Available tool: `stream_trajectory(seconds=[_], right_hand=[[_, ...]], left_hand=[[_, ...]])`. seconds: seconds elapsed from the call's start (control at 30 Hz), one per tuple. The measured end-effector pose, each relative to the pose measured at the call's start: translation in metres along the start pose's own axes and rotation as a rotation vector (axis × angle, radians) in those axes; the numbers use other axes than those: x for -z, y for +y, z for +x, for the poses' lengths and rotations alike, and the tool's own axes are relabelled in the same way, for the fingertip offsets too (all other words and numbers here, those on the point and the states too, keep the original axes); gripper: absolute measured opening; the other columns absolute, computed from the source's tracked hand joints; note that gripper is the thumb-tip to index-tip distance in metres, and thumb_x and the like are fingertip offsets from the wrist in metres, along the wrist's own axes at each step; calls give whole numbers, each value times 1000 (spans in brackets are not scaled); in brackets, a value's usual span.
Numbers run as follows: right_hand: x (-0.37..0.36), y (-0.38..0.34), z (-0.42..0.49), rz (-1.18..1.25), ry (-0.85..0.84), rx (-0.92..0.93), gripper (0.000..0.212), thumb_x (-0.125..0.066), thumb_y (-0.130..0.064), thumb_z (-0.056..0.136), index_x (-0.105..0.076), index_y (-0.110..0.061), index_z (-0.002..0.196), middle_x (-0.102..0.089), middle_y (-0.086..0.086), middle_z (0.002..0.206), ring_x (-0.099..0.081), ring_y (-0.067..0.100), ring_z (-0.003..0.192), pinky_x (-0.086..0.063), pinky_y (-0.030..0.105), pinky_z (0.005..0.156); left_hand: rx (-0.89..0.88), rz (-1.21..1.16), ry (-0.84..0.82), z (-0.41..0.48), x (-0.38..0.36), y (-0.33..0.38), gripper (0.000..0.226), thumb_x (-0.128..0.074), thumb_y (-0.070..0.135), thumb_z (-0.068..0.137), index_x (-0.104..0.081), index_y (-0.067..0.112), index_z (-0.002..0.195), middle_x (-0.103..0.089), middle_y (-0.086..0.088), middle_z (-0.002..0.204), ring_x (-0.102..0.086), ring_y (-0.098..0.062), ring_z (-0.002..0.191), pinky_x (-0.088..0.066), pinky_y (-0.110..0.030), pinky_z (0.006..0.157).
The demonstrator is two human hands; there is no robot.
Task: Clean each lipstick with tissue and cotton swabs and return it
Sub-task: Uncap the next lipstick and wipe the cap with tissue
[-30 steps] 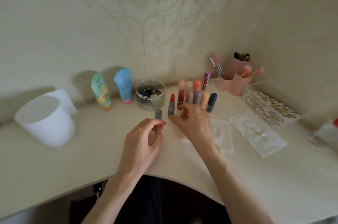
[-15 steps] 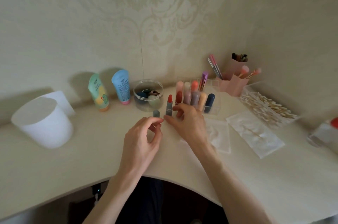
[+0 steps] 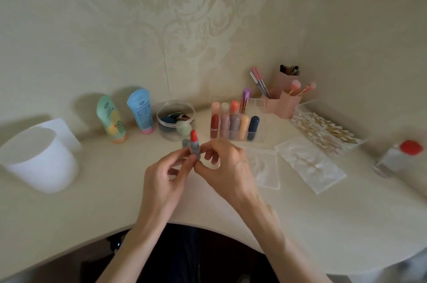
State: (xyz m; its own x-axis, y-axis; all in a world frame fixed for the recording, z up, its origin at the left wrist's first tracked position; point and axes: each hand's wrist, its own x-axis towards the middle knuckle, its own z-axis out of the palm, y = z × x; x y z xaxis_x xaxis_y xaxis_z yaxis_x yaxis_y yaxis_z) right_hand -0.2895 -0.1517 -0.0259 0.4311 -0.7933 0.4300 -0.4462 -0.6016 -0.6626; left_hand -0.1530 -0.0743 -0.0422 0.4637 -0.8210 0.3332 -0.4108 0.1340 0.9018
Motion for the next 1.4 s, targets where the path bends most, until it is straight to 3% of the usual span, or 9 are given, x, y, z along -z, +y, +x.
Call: stream_trajectory(seconds=[0.23,0.33,0.47,0.73,0.93,1.03,1.17,1.3,1.4], right_hand=[[-1,2,-8,54,-85,72,17,-80,-28,90,-78,-21,105,-65,-10,85,-58,8,73,-46,20,67],[11,16,-9,-60,-92,26,28,-83,-24,89,-77,-20,116,-71,-6,101,-62,8,91,-44,19,79],[28,43,-14,-415,83,-75,29,-85,-16,84,-78,-11,112,-75,6,112,-67,31,107,-52,40,92],[26,53,-33,-507,71,33,24,-90,-14,79,-78,-10,101,-77,9,111,-74,32,104,-62,42,78],[30,53,-31,-387,125,15,5,-80,-15,90,-80,-19,94,-76,-4,101,-70,25,92,-57,35,71],[36,51,-25,-105,133,-131,8,-72,-22,99,-80,-21,101,-76,-11,99,-69,11,91,-56,31,77],[49,41,-16,278,16,-196,18,-72,-16,99,-82,-23,112,-78,-19,98,-72,3,94,-51,17,83],[64,36,-7,291,-130,-162,31,-71,-10,99,-78,-29,122,-78,-14,88,-70,1,85,-48,10,79],[68,36,1,315,-203,-175,21,-70,-11,99,-80,-23,113,-73,-17,78,-60,-1,67,-41,9,67]], left_hand=[[110,-219,-27,3,5,0,19,-75,24,84,-79,26,102,-80,11,91,-73,1,81,-51,-12,68],[134,-244,20,5,4,-2,17,-73,22,88,-78,15,103,-81,5,92,-76,-8,80,-54,-17,62],[149,-322,-16,5,0,3,21,-67,24,93,-71,8,106,-80,-5,96,-78,-26,80,-58,-27,59],[150,-397,-62,7,-15,9,27,-57,27,99,-62,4,111,-76,-13,92,-71,-30,64,-55,-31,55],[121,-414,-133,4,-24,5,27,-47,26,106,-60,5,117,-67,-5,89,-62,-23,65,-53,-33,59],[127,-415,-181,1,-25,5,30,-44,27,108,-57,3,121,-64,-2,90,-62,-21,66,-53,-33,61],[130,-449,-236,-2,-26,11,32,-43,23,104,-56,1,124,-67,-3,91,-62,-23,68,-52,-32,61],[130,-476,-230,0,-25,15,29,-50,25,102,-59,0,115,-70,-9,88,-62,-24,69,-51,-31,61],[125,-496,-223,1,-25,17,28,-50,24,103,-58,-1,111,-70,-10,88,-60,-24,68,-49,-30,60]])
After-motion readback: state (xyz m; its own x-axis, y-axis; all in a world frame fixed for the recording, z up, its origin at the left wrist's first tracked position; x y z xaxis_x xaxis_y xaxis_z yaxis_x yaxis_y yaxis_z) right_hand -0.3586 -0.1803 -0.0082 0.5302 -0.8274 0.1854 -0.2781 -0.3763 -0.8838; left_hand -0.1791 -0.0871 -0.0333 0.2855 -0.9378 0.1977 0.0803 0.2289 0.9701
